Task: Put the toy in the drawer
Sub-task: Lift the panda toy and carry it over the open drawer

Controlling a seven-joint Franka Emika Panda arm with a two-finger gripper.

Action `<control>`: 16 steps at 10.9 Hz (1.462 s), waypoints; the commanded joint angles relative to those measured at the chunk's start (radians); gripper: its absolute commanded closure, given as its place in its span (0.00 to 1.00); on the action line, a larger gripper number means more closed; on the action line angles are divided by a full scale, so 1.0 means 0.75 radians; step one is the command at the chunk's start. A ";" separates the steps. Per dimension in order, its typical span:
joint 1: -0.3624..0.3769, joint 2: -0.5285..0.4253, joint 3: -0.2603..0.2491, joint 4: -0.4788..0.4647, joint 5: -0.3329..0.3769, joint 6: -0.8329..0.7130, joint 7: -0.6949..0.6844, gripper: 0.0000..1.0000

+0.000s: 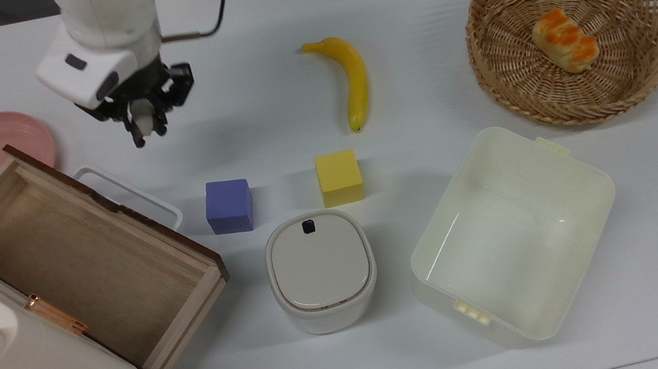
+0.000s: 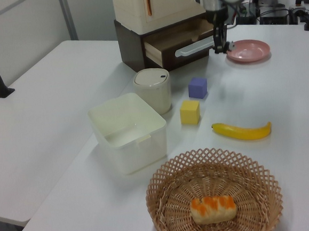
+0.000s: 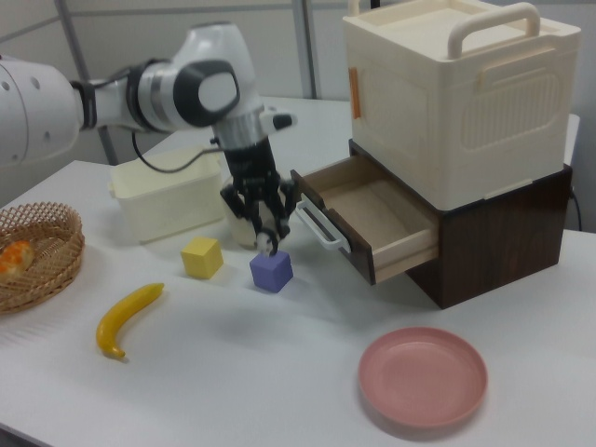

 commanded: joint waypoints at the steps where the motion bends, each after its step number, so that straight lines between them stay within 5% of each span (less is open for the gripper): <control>1: 0.005 0.008 -0.001 0.135 -0.015 -0.074 -0.149 0.84; 11: -0.005 0.134 -0.020 0.172 -0.058 0.521 -0.447 0.82; 16: -0.038 0.165 -0.052 0.172 -0.064 0.685 -0.784 0.79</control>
